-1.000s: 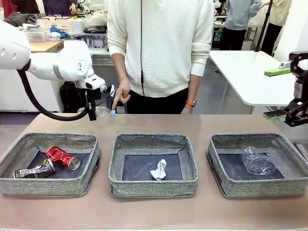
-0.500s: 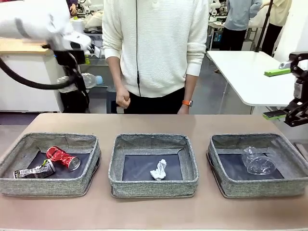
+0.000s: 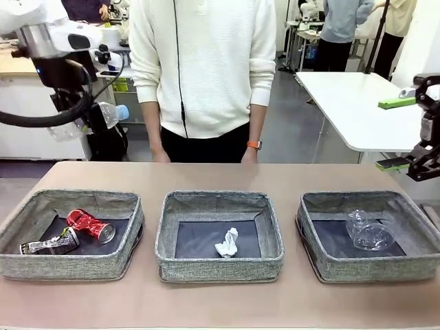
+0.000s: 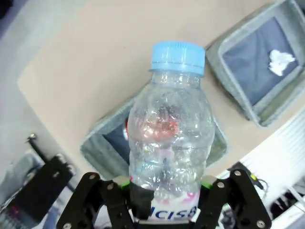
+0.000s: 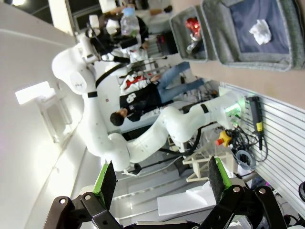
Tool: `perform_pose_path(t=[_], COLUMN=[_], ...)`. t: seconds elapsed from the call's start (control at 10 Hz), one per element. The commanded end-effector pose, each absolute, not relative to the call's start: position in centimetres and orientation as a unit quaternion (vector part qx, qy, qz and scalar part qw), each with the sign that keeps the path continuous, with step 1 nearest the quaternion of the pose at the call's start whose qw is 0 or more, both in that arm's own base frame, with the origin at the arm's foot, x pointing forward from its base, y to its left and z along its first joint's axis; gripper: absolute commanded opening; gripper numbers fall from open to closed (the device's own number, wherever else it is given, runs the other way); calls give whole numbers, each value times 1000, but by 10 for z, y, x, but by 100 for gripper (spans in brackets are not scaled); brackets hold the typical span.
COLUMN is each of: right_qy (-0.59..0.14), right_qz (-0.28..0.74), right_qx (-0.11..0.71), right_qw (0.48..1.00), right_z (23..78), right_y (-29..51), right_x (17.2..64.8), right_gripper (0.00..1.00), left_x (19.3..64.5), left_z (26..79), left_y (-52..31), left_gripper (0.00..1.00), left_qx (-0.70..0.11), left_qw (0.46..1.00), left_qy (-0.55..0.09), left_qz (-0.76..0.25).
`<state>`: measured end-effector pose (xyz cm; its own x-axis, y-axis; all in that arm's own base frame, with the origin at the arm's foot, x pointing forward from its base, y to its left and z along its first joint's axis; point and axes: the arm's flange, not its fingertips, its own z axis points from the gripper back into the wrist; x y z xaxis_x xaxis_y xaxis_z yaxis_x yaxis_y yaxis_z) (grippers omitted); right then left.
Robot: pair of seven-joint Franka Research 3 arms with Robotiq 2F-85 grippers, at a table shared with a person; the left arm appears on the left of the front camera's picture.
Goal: Sort the waste into the appropriate baskets.
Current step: Pick up the waste item pointed out by the person.
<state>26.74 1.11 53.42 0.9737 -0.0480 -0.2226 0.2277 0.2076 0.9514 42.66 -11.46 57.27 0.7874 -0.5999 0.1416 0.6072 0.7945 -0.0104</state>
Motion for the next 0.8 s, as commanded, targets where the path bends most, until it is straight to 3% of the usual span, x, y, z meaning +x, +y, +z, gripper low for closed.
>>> perform_pose_path(t=[0.0, 0.4, 0.7], right_qy=[73, 73, 73], right_qz=[-91, -91, -91], right_qx=[629, 629, 629], right_qw=[768, 768, 768], right_z=[539, 539, 539], right_y=[11, 11, 11], right_x=[267, 267, 267], right_gripper=[100, 100, 100], left_x=[438, 433, 399], left_z=[578, 572, 633], left_y=[-119, -117, -225], left_gripper=[0, 0, 0], left_qx=[-14, -23, -33], left_qw=[946, 944, 993], left_qy=[-58, -64, 3], left_qz=[-319, -324, -117])
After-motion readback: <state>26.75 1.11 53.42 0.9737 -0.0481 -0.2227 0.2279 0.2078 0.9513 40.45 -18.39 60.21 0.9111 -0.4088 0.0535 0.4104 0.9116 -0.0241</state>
